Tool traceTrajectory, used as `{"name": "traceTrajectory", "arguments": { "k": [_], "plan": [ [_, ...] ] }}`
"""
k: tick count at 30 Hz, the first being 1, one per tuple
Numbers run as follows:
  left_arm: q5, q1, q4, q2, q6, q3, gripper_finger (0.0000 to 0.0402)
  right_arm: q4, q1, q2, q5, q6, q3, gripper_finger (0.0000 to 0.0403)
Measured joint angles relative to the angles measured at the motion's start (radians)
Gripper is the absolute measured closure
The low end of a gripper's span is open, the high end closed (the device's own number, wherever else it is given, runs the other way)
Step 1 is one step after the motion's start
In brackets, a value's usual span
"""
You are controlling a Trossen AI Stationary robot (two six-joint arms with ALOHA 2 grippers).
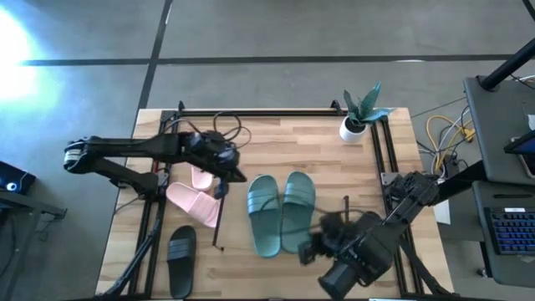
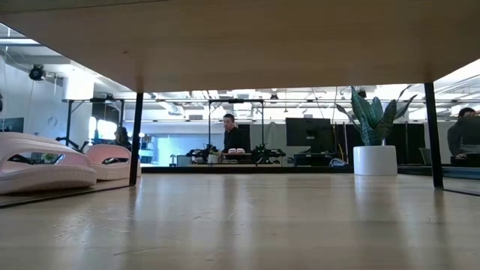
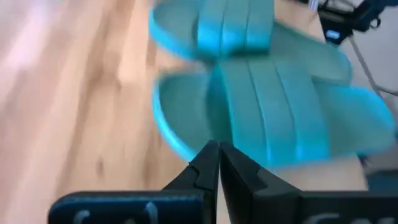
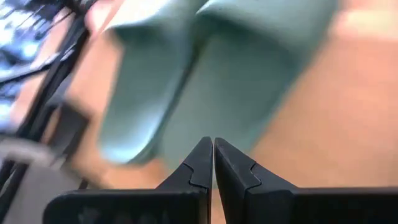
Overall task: Pick and place slides into the shelf
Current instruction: Adjust the green slides on the shelf
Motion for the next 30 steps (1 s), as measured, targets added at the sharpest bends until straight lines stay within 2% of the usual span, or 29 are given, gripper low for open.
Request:
{"name": "traceTrajectory", "arguments": {
  "k": [2,7,12,20,26,30],
  "plan": [
    [0.027,-0.023,-0.037,-0.013,-0.049,-0.012,0.0402,-0.01,-0.02,-0.002,-0.011,0.021,0.001,0.0392],
    [0.058,-0.103,-0.033,-0.008,-0.128,-0.074,0.0402,0.097,-0.097,-0.013,-0.113,-0.154,-0.048,0.0392],
    [0.046,-0.154,0.027,0.055,-0.159,-0.094,0.0402,0.178,-0.141,0.008,-0.177,-0.242,-0.078,0.0392],
    [0.004,-0.158,0.115,0.137,-0.154,-0.091,0.0402,0.276,-0.13,0.01,-0.28,-0.179,-0.179,0.0392],
    [-0.01,-0.157,0.141,0.138,-0.124,-0.094,0.0402,0.442,-0.1,0.006,-0.273,-0.153,-0.239,0.0392],
    [-0.035,-0.153,0.152,0.136,-0.107,-0.09,0.0402,0.472,-0.079,0.008,-0.277,-0.156,-0.227,0.0392]
  ]
}}
